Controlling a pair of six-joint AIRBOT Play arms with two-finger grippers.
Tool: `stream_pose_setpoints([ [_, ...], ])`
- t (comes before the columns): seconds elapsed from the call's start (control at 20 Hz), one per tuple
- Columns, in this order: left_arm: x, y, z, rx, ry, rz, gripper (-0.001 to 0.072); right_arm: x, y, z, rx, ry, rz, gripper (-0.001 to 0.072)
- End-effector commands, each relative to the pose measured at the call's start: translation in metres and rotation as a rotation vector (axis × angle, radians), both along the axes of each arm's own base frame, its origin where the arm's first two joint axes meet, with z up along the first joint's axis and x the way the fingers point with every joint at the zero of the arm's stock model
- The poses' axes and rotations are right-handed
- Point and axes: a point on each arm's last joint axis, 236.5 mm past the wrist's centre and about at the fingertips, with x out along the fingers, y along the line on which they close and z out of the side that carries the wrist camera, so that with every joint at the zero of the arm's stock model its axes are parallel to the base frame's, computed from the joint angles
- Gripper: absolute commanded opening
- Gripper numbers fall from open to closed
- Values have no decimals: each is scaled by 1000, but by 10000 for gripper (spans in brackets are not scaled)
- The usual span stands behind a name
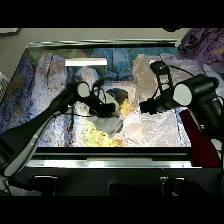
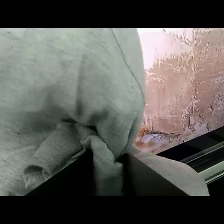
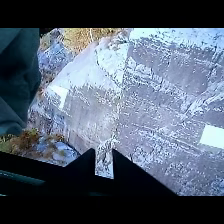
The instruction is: Fold the clothes and pants, and hang the long-sleeved shirts on hangers.
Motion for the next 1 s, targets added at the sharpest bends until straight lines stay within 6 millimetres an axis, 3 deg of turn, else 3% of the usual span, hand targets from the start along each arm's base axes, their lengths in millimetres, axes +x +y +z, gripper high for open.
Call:
stream_pose_setpoints([
  [0.0,-13,-17,-13,15,34,-11,401,-4,-6,0,-25,9,-1,276],
  [0.05,-1,1,-4,26,22,-19,518,1,-13,2,-53,-16,-6,279],
  [0.1,13,27,8,56,5,-11,615,9,-27,4,-97,-43,-29,326],
  [0.2,46,97,40,136,-48,51,626,16,-54,2,-63,-26,-123,344],
  [0.3,67,156,74,148,-110,108,626,20,-78,-15,111,45,-280,352],
  [0.4,80,204,97,144,-156,196,625,13,-78,-49,367,163,-396,383],
  [0.45,84,225,104,144,-164,245,626,6,-65,-65,508,225,-429,434],
  [0.55,91,253,105,149,-164,309,625,-16,-28,-95,718,336,-407,476],
  [0.65,95,268,103,153,-157,344,625,-43,7,-124,794,418,-382,480],
  [0.8,96,274,100,156,-149,358,625,-74,43,-168,768,468,-387,480],
  [0.95,96,274,100,155,-149,357,625,-80,70,-181,769,442,-386,480],
])
